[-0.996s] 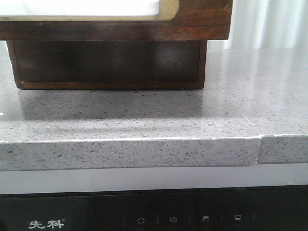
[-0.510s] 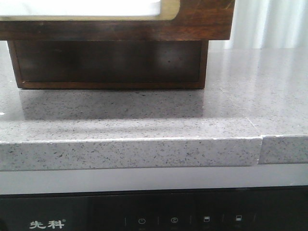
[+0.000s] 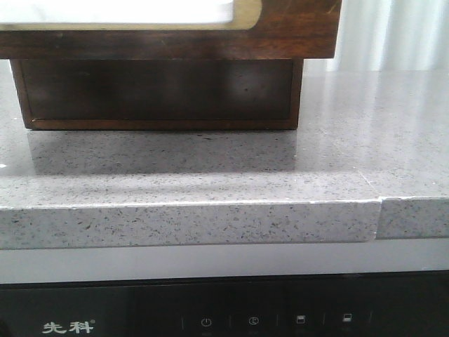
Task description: Put scissors in drawer with both arms
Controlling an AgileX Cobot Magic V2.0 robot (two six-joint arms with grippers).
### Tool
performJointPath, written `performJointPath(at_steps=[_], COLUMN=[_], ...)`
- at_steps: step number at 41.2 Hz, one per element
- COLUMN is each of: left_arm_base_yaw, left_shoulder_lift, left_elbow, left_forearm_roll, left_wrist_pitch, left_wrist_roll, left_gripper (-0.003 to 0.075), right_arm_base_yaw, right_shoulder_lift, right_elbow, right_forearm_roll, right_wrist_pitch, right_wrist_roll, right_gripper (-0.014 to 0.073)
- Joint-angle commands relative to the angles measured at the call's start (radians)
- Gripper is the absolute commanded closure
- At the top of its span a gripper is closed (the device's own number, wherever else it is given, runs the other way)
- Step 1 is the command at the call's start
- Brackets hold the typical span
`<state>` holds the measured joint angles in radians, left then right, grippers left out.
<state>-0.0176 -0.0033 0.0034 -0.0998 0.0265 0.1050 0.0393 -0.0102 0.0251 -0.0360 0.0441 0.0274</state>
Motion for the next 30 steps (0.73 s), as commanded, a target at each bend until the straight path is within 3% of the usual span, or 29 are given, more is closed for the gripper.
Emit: performJointPath(at_steps=[1,30], left_arm_base_yaw=[-0.008,-0.008], left_shoulder_lift=[-0.017,-0.017], left_elbow=[0.026,0.026], left_forearm_roll=[-0.009,-0.009], left_wrist_pitch=[-0.081,-0.081], left_wrist_roll=[-0.010,-0.010], left_gripper=[0.0741,0.0741], right_arm_base_yaw=[0.003,-0.017], right_shoulder_lift=[-0.017,-0.017], right_elbow=[0.002,0.002], right_forearm_roll=[0.003,0.003], right_wrist_pitch=[-0.088,-0.088], right_wrist_roll=[0.002,0.002], right_gripper=[0.0662,0.0662])
